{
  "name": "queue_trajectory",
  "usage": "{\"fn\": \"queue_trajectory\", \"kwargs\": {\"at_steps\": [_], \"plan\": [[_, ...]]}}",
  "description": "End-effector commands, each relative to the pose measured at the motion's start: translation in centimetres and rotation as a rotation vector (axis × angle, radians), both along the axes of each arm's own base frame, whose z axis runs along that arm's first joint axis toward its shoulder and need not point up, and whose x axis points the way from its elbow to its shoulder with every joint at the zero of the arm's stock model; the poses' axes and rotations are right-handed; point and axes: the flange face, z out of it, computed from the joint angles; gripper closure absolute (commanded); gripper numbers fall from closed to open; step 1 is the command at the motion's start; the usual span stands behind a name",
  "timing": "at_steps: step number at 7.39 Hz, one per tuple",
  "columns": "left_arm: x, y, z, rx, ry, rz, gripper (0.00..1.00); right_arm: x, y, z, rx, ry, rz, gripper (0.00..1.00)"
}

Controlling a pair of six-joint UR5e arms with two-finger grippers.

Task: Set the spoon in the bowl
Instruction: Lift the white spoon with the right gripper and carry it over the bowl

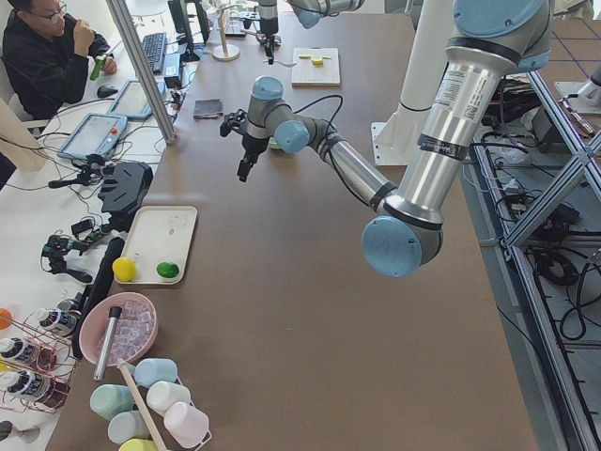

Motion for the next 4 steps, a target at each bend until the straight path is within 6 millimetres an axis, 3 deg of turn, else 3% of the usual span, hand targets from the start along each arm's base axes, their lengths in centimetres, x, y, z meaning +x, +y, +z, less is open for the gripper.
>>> {"fn": "queue_trajectory", "kwargs": {"at_steps": [1,3,4], "plan": [[-2.9,0.2,3.9,-0.023,-0.041,-0.002,0.02,-6.5,-1.7,-4.7,-0.052,-0.002,0.087,1.00],[-3.7,0.4,4.7,-0.031,-0.047,-0.012,0.02,-14.1,-2.6,-6.9,-0.068,-0.066,0.193,1.00],[-3.8,0.3,5.1,-0.029,-0.047,-0.014,0.02,-16.4,-1.9,-7.9,-0.056,-0.053,0.222,1.00]]}}
